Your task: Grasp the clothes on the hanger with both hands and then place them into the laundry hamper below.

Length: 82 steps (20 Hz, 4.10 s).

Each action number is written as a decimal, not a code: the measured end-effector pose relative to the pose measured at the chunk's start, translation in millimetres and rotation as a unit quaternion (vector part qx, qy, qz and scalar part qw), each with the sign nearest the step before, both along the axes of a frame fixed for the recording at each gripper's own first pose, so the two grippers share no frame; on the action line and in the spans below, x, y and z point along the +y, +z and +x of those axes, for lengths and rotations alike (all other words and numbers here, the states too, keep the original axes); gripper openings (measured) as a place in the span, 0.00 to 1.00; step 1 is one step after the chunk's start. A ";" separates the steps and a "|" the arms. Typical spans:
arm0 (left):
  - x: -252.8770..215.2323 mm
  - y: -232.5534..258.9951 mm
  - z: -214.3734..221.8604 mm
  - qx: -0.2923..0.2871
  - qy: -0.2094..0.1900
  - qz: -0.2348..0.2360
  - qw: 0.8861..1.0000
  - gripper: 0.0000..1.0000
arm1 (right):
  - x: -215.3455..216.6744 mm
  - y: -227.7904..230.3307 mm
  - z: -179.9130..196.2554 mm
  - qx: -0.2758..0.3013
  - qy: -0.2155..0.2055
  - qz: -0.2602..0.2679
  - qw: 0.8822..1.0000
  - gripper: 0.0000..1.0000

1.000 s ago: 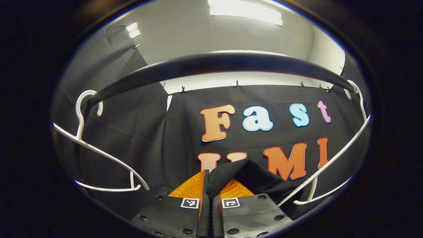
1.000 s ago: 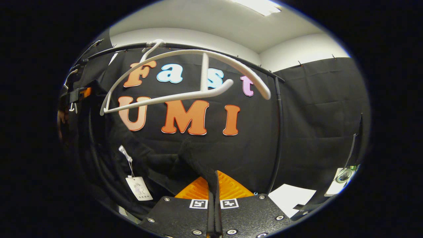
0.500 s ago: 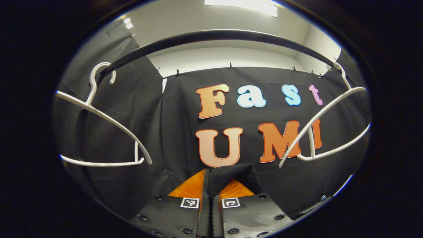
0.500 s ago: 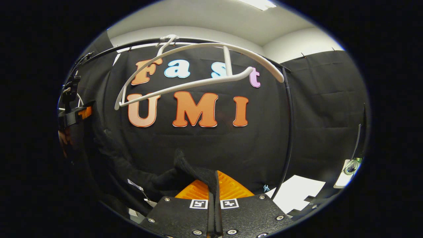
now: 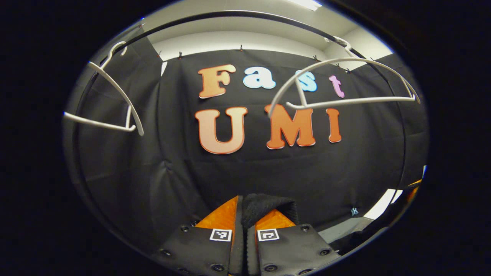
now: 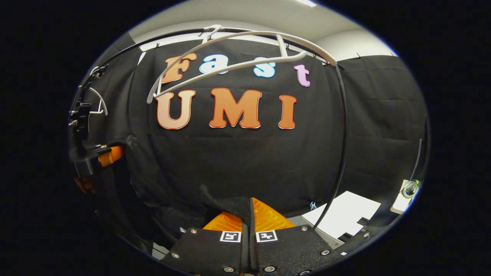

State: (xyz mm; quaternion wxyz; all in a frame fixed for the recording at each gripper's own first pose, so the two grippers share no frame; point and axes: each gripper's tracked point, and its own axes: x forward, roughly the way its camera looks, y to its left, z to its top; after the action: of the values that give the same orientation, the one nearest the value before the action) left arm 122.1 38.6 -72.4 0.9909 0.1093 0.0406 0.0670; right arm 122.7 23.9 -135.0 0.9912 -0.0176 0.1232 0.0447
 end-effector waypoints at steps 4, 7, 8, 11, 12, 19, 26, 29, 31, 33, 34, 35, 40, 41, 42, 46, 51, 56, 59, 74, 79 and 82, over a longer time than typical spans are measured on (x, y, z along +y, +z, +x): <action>-36.8 -77.9 -11.0 0.101 -0.045 -0.039 0.993 0.11 | 14.2 -45.9 -11.3 0.053 0.019 0.004 0.998 0.00; -50.7 -146.8 -26.3 0.197 -0.062 -0.064 0.976 0.11 | 24.5 -87.6 -17.0 0.103 0.028 0.012 0.994 0.00; -54.0 -165.3 -31.3 0.220 -0.064 -0.067 0.971 0.11 | 27.6 -106.0 -21.0 0.122 0.034 0.013 0.992 0.00; -69.5 -224.3 -56.6 0.306 -0.086 -0.058 0.946 0.11 | 37.0 -161.1 -32.9 0.185 0.048 0.016 0.981 0.01; -72.8 -241.4 -65.6 0.333 -0.092 -0.060 0.936 0.11 | 37.0 -174.1 -36.4 0.204 0.050 0.016 0.978 0.01; -66.3 -311.2 -95.6 0.424 -0.074 -0.060 0.901 0.11 | 42.4 -227.7 -60.0 0.288 0.056 0.024 0.956 0.07; -69.6 -306.3 -87.1 0.414 -0.082 -0.060 0.905 0.48 | 57.8 -244.7 -70.1 0.312 0.082 0.048 0.945 0.38; -71.4 -306.9 -84.1 0.411 -0.083 -0.062 0.906 1.00 | 59.3 -246.6 -73.1 0.312 0.086 0.035 0.945 0.77; -70.8 -303.2 -82.5 0.403 -0.082 -0.061 0.909 0.99 | 62.5 -245.5 -71.5 0.308 0.085 0.036 0.947 0.84; -71.2 -297.6 -79.3 0.394 -0.084 -0.059 0.913 0.99 | 62.0 -242.8 -68.2 0.304 0.083 0.040 0.948 0.92; -70.9 -294.1 -77.2 0.390 -0.084 -0.056 0.915 0.99 | 60.3 -239.5 -66.2 0.300 0.078 0.041 0.950 0.93; -70.3 -290.5 -74.9 0.384 -0.085 -0.053 0.918 0.99 | 59.1 -235.4 -64.8 0.295 0.074 0.041 0.952 0.93; -79.5 -254.8 -60.9 0.351 -0.094 -0.065 0.929 0.99 | 50.0 -194.5 -43.5 0.250 0.063 0.048 0.965 0.92; -81.8 -246.1 -58.0 0.345 -0.096 -0.067 0.931 0.99 | 47.3 -183.1 -38.0 0.238 0.058 0.050 0.968 0.92; -84.1 -235.2 -54.6 0.337 -0.099 -0.070 0.934 1.00 | 45.8 -167.7 -32.9 0.224 0.054 0.053 0.972 0.92; -91.8 -173.6 -32.3 0.277 -0.108 -0.076 0.952 0.99 | 35.7 -103.0 -13.5 0.157 0.040 0.062 0.985 0.93; -107.1 -102.4 -10.5 0.196 -0.125 -0.091 0.968 0.98 | 22.1 -10.2 9.3 0.050 0.023 0.052 0.997 0.92; -110.2 -19.5 0.0 0.116 -0.136 -0.087 0.980 0.98 | 16.9 64.1 8.6 -0.026 0.023 0.056 0.998 0.92; -114.4 17.6 3.8 0.079 -0.140 -0.092 0.983 0.95 | 16.4 97.0 4.5 -0.056 0.025 0.050 0.997 0.92; -103.9 93.0 -9.9 -0.018 -0.148 -0.101 0.984 0.99 | -22.9 164.3 -15.7 -0.137 -0.017 0.052 0.989 0.92; -109.5 93.6 -8.0 -0.020 -0.153 -0.105 0.982 0.97 | -30.8 166.5 -14.0 -0.136 -0.029 0.048 0.989 0.92; -112.1 93.2 -4.3 -0.023 -0.155 -0.108 0.982 0.94 | -34.1 165.7 -13.3 -0.136 -0.031 0.046 0.989 0.91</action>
State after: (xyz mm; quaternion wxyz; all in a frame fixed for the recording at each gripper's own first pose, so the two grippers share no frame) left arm 117.8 -73.5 20.9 0.9959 0.0053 0.0073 -0.0899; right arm 109.4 -10.2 30.6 0.9994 0.0264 -0.0144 0.0164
